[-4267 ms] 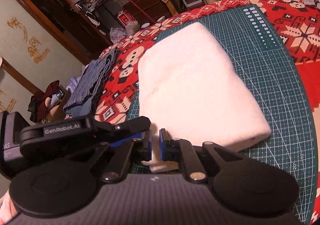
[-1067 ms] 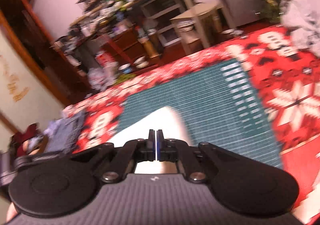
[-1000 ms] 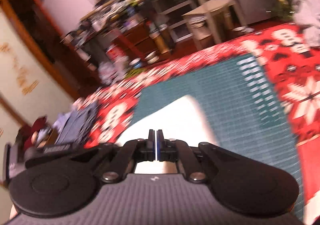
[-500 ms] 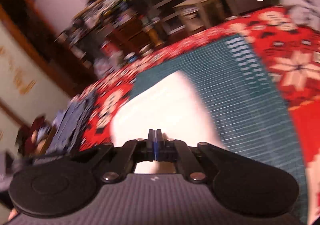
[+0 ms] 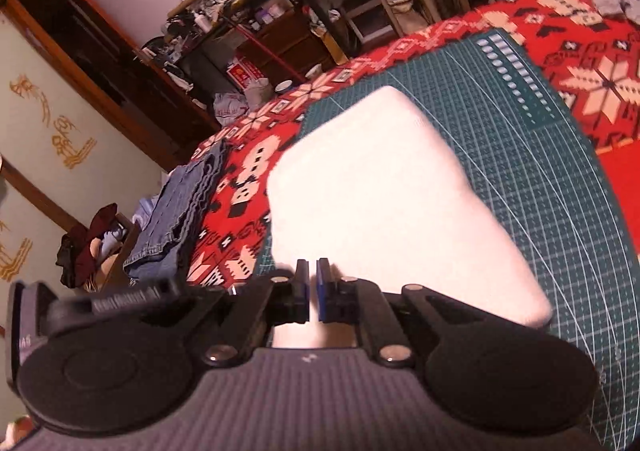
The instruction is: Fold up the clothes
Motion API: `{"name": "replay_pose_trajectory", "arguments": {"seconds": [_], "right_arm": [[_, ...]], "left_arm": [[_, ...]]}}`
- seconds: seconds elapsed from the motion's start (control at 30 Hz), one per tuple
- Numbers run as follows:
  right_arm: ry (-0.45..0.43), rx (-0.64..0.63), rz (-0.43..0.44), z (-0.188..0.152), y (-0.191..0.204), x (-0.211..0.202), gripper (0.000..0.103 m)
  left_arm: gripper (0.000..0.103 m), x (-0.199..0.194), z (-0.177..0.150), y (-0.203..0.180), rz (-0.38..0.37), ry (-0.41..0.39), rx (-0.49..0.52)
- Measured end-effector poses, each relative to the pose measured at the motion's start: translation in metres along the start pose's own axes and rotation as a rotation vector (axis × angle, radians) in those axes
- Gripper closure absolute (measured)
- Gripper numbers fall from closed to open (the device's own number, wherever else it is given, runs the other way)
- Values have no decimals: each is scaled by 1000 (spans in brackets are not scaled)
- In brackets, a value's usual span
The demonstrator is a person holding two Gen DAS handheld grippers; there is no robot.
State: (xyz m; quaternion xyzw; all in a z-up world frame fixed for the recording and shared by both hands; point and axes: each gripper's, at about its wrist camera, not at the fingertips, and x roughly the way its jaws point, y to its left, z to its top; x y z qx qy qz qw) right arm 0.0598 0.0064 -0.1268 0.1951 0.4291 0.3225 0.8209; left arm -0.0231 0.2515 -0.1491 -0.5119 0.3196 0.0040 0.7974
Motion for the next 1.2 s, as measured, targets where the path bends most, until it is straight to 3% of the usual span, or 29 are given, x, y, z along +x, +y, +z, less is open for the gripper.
{"name": "replay_pose_trajectory", "arguments": {"seconds": [0.27,0.33,0.53,0.7,0.8,0.83,0.97,1.03,1.2], "right_arm": [[-66,57,-77,-11,-14,-28,103],[-82,70,-96,-13,-17,-35,97],[50,-40,-44,-39,13,-27,97],[24,20,-141,-37,2,-41,98],[-24,79,-196,-28,-13,-60,98],[-41,89,-216,-25,-16,-65,97],[-61,85,-311,-11,-32,-74,78],[-37,77,-331,-5,-40,-71,74],[8,166,-268,2,-57,-51,56]], "left_arm": [[96,-4,-4,1,19,-9,24],[94,-8,-5,-1,36,-13,36],[92,-15,-15,0,16,30,25],[92,-15,-22,-3,69,51,56],[86,-17,-24,-6,101,44,78],[78,-18,-25,-8,118,40,90],[62,-16,-26,-11,151,40,125],[58,-13,-26,-11,161,49,136],[58,-7,-26,-13,154,51,152]]}}
